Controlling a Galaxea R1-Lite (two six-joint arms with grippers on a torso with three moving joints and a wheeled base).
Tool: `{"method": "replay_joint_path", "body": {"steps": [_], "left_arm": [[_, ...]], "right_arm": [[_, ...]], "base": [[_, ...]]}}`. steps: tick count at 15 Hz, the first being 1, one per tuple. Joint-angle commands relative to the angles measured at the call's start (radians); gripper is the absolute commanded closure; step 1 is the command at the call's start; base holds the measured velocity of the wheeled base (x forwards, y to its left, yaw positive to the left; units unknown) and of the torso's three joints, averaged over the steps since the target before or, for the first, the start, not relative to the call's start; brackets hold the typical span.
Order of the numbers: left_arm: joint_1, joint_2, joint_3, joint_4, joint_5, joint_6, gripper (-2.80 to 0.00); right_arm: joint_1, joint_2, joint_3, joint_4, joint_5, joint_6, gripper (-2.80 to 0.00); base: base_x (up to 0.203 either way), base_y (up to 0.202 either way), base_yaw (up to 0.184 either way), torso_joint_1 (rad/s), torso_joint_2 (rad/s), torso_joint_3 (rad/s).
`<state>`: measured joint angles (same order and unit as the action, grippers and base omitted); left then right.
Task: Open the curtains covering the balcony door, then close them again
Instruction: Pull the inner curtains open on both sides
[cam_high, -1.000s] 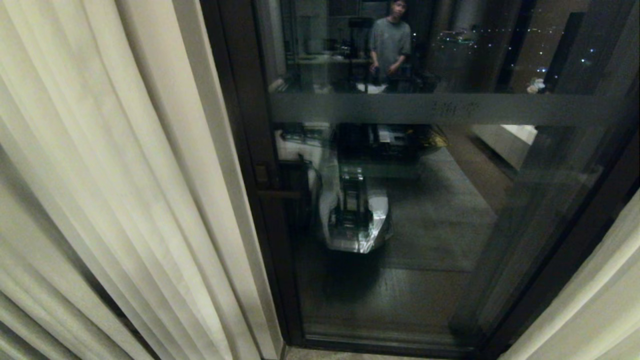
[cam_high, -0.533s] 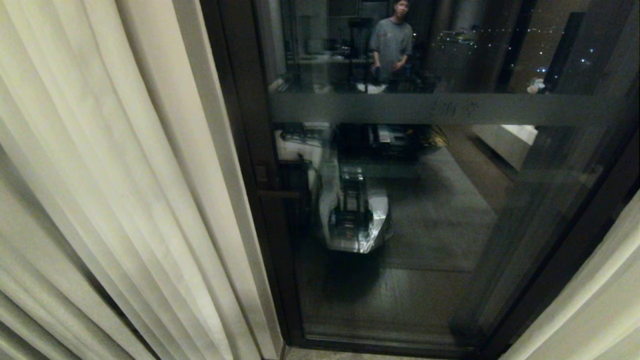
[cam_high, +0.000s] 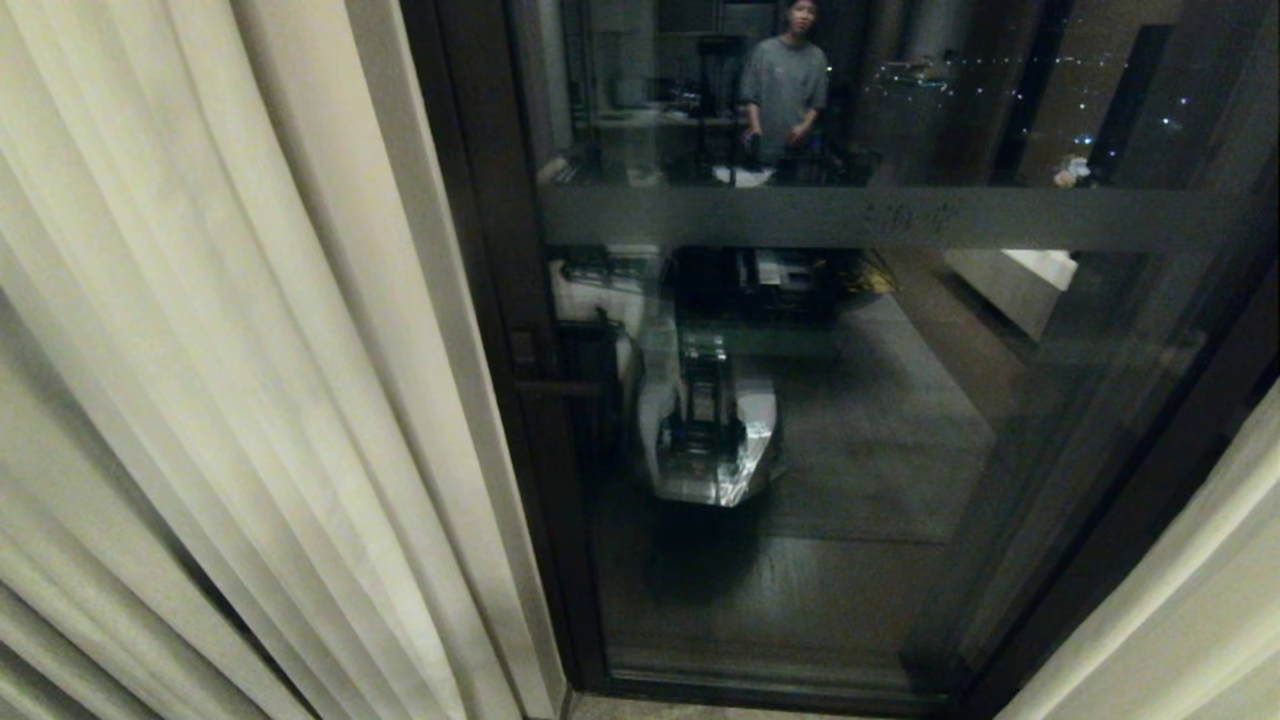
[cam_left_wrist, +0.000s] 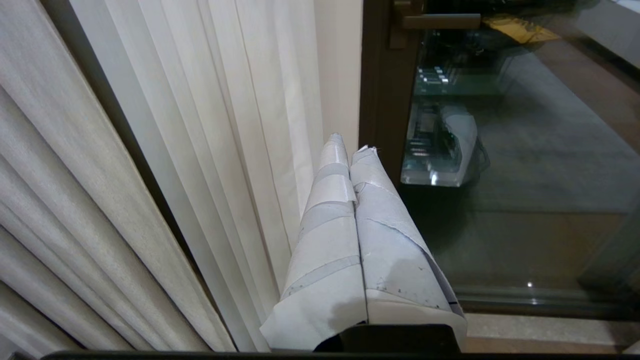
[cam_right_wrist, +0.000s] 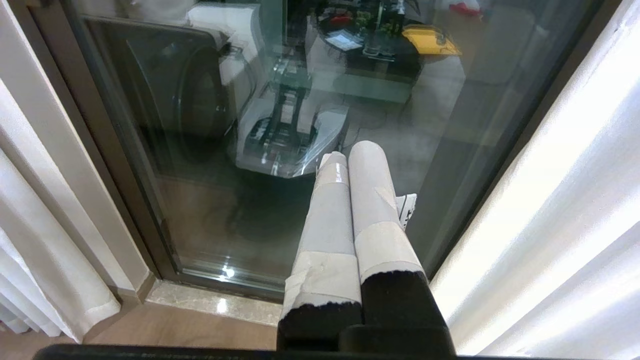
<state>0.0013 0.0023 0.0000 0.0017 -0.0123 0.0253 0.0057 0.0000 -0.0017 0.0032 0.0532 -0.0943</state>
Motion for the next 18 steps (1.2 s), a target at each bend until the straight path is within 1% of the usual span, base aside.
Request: {"method": "replay_joint_path", "body": {"steps": [1, 3, 5, 18], "left_arm": [[0.000, -0.002, 0.000, 0.000, 0.000, 0.001, 0.00], [0.000, -0.002, 0.000, 0.000, 0.000, 0.001, 0.00], [0.000, -0.002, 0.000, 0.000, 0.000, 0.001, 0.00], [0.000, -0.002, 0.000, -0.001, 0.000, 0.001, 0.00]], "right_arm": [[0.000, 0.002, 0.000, 0.000, 0.000, -0.001, 0.00], [0.000, 0.002, 0.000, 0.000, 0.000, -0.001, 0.00], [0.000, 0.002, 0.000, 0.000, 0.000, -0.001, 0.00], [0.000, 0.002, 0.000, 0.000, 0.000, -0.001, 0.00]], "base": [[0.000, 0.000, 0.000, 0.000, 0.00, 0.000], [0.005, -0.032, 0.002, 0.001, 0.00, -0.002], [0.003, -0.128, 0.003, 0.008, 0.00, 0.001], [0.000, -0.190, -0.001, 0.003, 0.00, 0.003]]}}
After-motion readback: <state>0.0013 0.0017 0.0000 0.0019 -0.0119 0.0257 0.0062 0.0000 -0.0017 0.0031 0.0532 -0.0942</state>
